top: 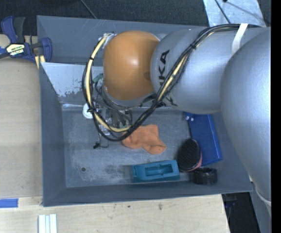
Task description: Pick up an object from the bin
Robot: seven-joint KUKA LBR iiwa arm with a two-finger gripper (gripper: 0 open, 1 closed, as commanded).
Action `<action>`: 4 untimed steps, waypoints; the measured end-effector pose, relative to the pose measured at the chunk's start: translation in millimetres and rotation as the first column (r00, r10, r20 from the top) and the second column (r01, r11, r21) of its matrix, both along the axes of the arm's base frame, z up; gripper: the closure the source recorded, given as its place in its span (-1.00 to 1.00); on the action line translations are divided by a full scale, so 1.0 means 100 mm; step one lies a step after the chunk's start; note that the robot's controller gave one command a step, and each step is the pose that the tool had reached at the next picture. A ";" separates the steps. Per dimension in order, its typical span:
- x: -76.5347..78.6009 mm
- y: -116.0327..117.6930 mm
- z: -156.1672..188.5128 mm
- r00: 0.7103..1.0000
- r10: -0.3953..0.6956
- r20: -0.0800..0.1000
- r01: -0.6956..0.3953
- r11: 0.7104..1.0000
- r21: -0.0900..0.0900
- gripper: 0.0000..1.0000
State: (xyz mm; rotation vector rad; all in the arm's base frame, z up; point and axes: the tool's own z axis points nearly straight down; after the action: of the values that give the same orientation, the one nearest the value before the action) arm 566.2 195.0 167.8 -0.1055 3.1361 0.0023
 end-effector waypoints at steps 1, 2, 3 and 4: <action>0.19 -0.36 -0.11 0.995 0.095 0.000 -0.095 0.995 0.000 -1.00; 0.21 -0.58 -0.24 1.000 -0.022 -0.001 0.022 1.000 -0.002 -1.00; -0.09 -0.74 -0.32 0.990 -0.143 -0.001 0.143 0.990 -0.001 -1.00; 0.08 -1.02 -0.60 1.000 0.018 0.002 -0.018 1.000 0.000 -1.00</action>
Offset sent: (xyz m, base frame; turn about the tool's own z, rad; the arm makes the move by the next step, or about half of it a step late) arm 0.0173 -0.0660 -0.0372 0.1569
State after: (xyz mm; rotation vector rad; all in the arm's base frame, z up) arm 573.9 93.2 107.4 -0.1330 3.1326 0.0022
